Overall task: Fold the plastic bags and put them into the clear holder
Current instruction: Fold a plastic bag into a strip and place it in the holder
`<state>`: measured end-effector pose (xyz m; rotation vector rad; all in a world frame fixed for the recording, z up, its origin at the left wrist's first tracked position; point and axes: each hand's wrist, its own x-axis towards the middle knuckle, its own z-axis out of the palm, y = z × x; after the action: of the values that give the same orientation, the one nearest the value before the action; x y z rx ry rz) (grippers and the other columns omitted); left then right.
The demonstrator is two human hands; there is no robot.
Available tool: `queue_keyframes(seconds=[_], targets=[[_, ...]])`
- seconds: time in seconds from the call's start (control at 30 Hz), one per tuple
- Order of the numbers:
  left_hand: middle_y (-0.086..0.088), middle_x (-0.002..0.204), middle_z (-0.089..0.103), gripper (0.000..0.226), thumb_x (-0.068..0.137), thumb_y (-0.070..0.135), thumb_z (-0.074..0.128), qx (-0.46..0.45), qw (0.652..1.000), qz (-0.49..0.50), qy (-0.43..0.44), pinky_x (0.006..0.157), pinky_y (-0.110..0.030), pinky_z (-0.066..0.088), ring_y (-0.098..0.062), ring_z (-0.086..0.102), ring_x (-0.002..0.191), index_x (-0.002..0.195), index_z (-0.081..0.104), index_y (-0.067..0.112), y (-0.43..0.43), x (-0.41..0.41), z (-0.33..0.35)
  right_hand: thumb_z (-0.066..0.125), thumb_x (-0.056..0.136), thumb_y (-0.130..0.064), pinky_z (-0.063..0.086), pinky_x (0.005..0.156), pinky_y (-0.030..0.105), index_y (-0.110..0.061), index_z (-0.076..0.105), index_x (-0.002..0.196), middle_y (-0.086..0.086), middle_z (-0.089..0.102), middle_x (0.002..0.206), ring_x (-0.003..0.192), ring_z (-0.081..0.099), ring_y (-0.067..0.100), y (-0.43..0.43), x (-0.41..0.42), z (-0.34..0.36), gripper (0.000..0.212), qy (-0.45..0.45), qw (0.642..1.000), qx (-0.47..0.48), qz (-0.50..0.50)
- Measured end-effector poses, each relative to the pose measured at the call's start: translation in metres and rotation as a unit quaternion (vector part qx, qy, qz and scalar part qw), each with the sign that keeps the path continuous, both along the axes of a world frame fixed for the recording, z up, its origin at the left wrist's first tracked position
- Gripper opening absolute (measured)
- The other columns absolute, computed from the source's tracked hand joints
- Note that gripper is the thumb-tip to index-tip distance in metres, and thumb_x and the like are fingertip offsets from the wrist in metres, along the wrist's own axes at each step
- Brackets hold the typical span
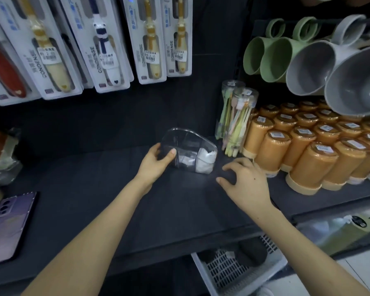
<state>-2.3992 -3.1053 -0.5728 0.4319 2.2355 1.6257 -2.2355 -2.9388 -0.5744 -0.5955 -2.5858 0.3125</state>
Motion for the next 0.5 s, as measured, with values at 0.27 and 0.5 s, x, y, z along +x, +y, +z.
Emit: queue_keyframes(seconds=[0.27, 0.5], targets=[[-0.007, 0.146, 0.046, 0.049, 0.096, 0.045, 0.052, -0.233, 0.935, -0.001, 0.268, 0.114, -0.034, 0.025, -0.024, 0.033, 0.141, 0.134, 0.055, 0.016, -0.136, 0.09, -0.034, 0.052, 0.088, -0.031, 0.044, 0.059, 0.018, -0.018, 0.068, 0.079, -0.006, 0.062, 0.074, 0.066, 0.055, 0.009, -0.086, 0.102, -0.052, 0.023, 0.096, 0.979, -0.05, 0.171], [-0.022, 0.143, 0.046, 0.066, 0.098, 0.051, 0.016, -0.409, 0.847, 0.063, 0.332, 0.113, -0.055, 0.025, -0.044, 0.036, 0.136, 0.14, 0.049, 0.013, -0.212, 0.11, -0.072, 0.053, 0.095, -0.036, 0.046, 0.085, 0.029, -0.017, 0.064, 0.119, 0.004, 0.063, 0.119, 0.107, 0.06, 0.023, -0.149, 0.114, -0.159, 0.033, -0.355, 0.903, -0.158, 0.183]])
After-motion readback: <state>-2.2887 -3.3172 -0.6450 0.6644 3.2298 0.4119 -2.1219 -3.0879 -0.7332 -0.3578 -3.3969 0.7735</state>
